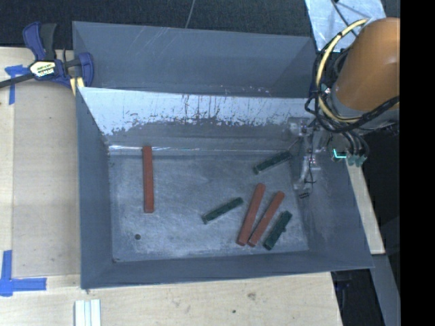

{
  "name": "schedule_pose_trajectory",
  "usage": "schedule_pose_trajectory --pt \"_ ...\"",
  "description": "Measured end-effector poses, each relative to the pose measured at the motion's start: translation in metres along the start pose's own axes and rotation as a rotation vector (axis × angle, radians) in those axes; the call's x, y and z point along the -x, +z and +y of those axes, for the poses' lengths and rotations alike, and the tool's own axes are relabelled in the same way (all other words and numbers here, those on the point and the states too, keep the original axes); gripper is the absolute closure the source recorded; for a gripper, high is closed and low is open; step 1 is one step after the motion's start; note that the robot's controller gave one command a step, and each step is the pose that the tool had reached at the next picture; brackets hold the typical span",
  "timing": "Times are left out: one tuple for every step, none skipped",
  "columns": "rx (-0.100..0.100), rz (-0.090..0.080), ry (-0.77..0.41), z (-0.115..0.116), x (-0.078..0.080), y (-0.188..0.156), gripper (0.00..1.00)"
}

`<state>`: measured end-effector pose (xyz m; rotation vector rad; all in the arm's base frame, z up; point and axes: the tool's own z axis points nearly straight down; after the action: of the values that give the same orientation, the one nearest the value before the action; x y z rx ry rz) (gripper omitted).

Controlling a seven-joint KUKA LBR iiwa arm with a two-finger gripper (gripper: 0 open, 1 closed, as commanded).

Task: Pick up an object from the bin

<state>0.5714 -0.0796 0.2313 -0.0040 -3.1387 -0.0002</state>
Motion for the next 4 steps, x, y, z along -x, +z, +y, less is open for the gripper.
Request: schedule_pose_trajectory --pt "-0.001 -0.007 -0.002 0.0 0.001 -0.004 0.0" --pt "-0.002 -0.009 -0.133 -0.02 -0.021 0.052 0.0" --pt "-0.002 0.001 -0.298 -0.062 -0.083 0.072 0.0" --pt "0.001 -0.001 -0.461 -0.031 -0.08 0.112 0.0"
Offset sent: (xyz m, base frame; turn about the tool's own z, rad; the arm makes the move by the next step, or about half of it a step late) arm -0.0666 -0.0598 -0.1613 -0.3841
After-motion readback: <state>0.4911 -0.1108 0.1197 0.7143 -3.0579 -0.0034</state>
